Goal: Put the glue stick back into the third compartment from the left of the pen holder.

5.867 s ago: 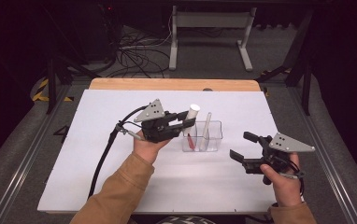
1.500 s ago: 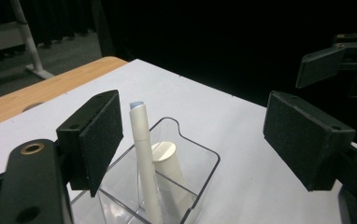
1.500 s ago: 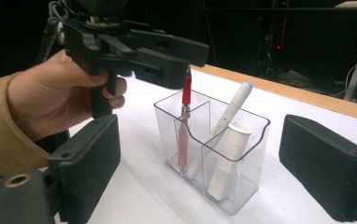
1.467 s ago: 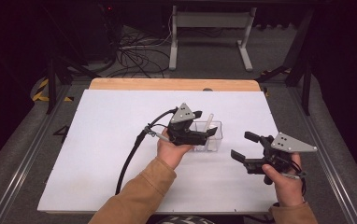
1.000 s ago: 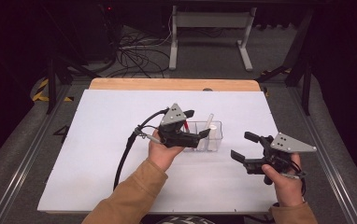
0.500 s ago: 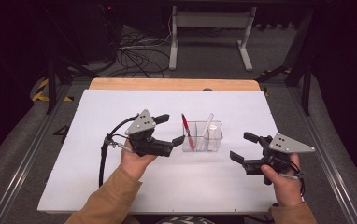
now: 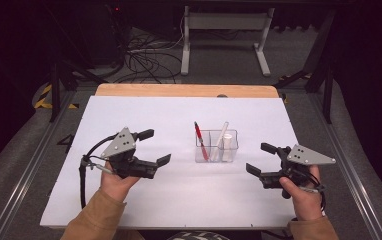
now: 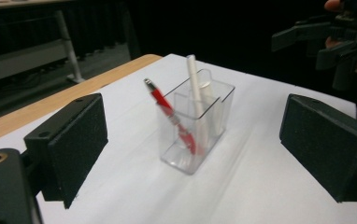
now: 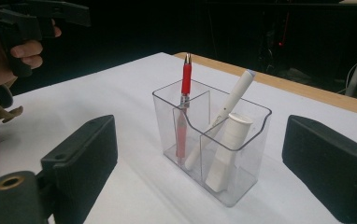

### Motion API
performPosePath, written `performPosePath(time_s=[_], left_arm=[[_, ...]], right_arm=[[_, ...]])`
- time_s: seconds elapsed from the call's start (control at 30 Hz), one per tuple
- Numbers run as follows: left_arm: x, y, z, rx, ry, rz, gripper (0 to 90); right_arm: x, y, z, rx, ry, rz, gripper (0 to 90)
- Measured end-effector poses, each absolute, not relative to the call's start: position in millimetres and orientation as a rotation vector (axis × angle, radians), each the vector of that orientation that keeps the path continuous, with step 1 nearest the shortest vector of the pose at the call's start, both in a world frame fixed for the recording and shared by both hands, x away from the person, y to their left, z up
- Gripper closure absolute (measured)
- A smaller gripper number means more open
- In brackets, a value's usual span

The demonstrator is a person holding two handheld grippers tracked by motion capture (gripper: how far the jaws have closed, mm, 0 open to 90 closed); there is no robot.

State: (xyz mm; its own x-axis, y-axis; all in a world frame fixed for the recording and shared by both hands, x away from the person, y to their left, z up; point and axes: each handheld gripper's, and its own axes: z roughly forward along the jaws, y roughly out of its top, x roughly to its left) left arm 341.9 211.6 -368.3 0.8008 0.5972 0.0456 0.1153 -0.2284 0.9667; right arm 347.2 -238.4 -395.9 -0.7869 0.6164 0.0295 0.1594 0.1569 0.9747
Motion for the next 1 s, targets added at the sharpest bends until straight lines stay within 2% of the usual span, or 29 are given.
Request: performPosePath(time_s=[0.5, 0.63, 0.8, 1.0], left_arm=[[323, 278, -402, 1.721, 0.666, 0.570, 5.7], [320, 286, -408, 1.735, 0.682, 0.588, 5.3], [318, 298, -417, 1.709, 0.718, 0.544, 4.9], [319, 307, -429, 1.753, 0.766, 0.578, 4.9]], right_arm=[[348, -245, -409, 0.751, 2.071, 1.663, 9.5], [347, -247, -412, 0.752, 2.076, 1.660, 8.9], [348, -248, -416, 0.757, 2.082, 1.653, 8.9], [349, -249, -417, 0.761, 2.086, 1.643, 8.9]])
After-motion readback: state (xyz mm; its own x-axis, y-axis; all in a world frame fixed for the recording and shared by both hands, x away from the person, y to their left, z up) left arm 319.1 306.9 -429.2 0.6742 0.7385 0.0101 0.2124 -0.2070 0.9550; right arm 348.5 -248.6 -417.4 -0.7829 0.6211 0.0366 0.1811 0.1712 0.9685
